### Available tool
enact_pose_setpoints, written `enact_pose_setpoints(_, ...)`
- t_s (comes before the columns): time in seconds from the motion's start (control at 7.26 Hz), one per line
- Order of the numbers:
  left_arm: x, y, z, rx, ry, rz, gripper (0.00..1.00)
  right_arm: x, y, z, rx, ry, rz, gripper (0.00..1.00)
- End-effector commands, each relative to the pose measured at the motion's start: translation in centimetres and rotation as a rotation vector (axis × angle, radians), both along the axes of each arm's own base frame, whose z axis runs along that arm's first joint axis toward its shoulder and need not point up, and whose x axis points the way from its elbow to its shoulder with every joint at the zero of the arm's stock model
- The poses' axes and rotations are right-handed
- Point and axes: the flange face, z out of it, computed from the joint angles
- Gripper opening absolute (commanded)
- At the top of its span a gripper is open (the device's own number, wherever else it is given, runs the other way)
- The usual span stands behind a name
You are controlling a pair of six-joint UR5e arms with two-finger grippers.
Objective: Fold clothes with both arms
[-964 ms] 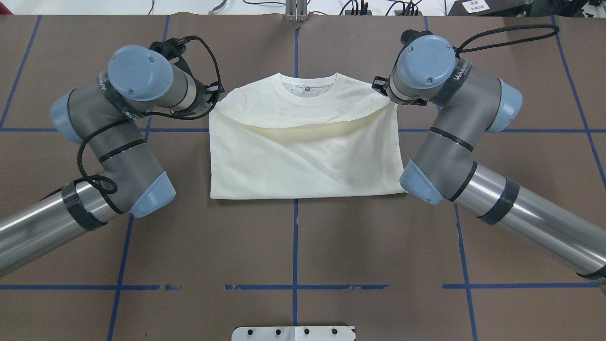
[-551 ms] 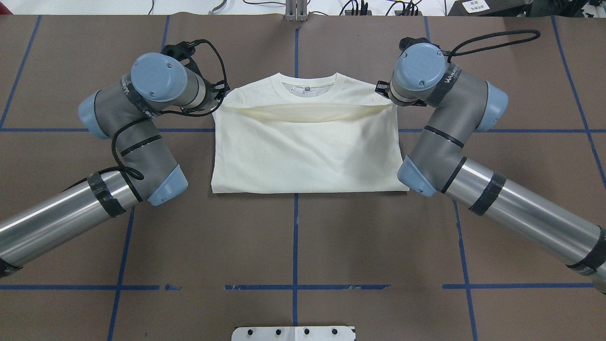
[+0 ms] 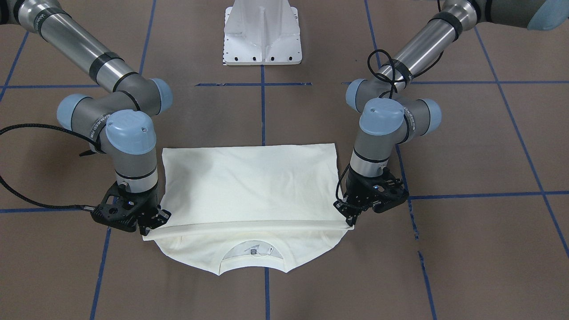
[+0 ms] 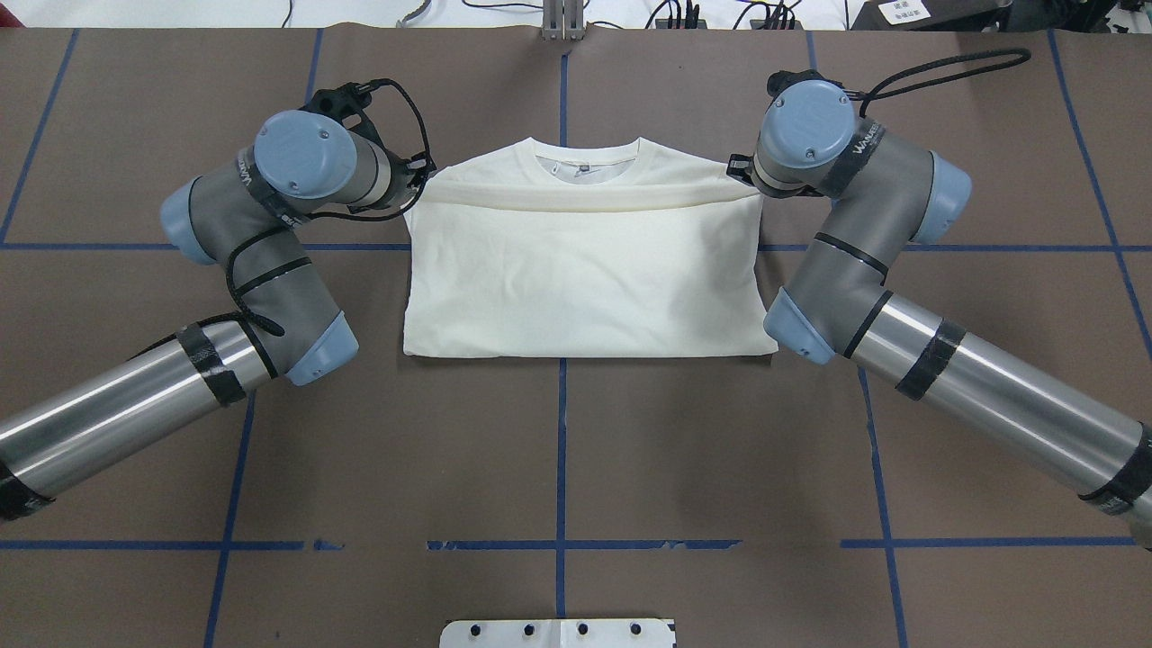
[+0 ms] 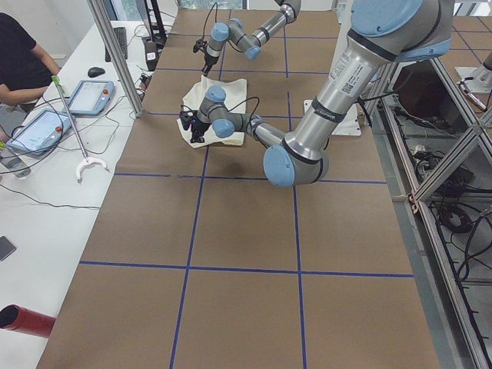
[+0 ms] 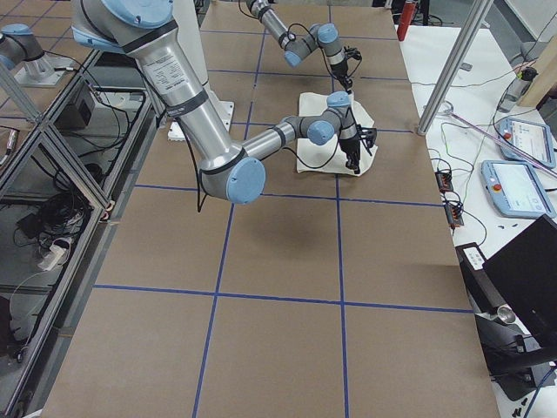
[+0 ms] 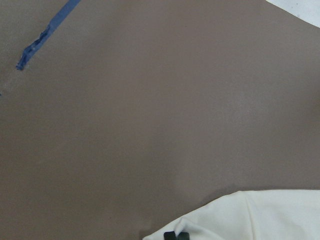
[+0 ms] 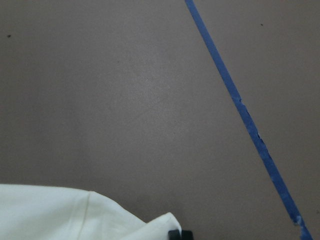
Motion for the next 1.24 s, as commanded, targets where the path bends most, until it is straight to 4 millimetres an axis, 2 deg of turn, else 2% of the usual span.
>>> enact_pose_setpoints(0.0,0.2,-0.1,0.0,-0.001,0.001,0.001,0.36,-0.7,0.5,0.0,0.002,0.001,-0.012,0.34)
enact_pose_setpoints(0.14,-0.3,0.0,0.3,0.010,0.015,0.000,0.44,-1.1,0.8,-1.5,0.013,-0.023,-0.010,0.49)
enact_pose_setpoints(0.28,-1.4,0.9,0.3,0.047,0.064,0.006,0.46,1.2,2.6,-4.8,0.049,-0.080,-0.002,0.53)
enact_pose_setpoints(0.41,-3.6,3.5,-0.8,0.074,0.106,0.009,0.47,4.8,7.6,-5.5,0.044,-0.120,-0.035,0.59)
enact_pose_setpoints(0.55,-4.9,5.6,-1.1,0.079,0.136,0.034,0.48,6.5,11.9,-5.9,-0.033,-0.210,-0.047,0.69)
enact_pose_setpoints(0.69,-5.3,6.5,-0.6,0.050,0.157,0.044,0.48,4.7,16.6,-4.2,-0.167,-0.272,0.024,0.70)
enact_pose_setpoints(0.83,-5.4,6.5,-0.5,0.045,0.157,0.039,0.48,2.8,18.9,-2.9,-0.254,-0.307,0.070,0.69)
enact_pose_setpoints(0.96,-5.5,6.5,-0.6,0.048,0.159,0.038,0.48,2.0,19.9,-1.1,-0.303,-0.303,0.097,0.69)
enact_pose_setpoints(1.1,-5.5,6.5,-0.5,0.045,0.159,0.035,0.48,1.1,19.4,0.5,-0.320,-0.273,0.102,0.69)
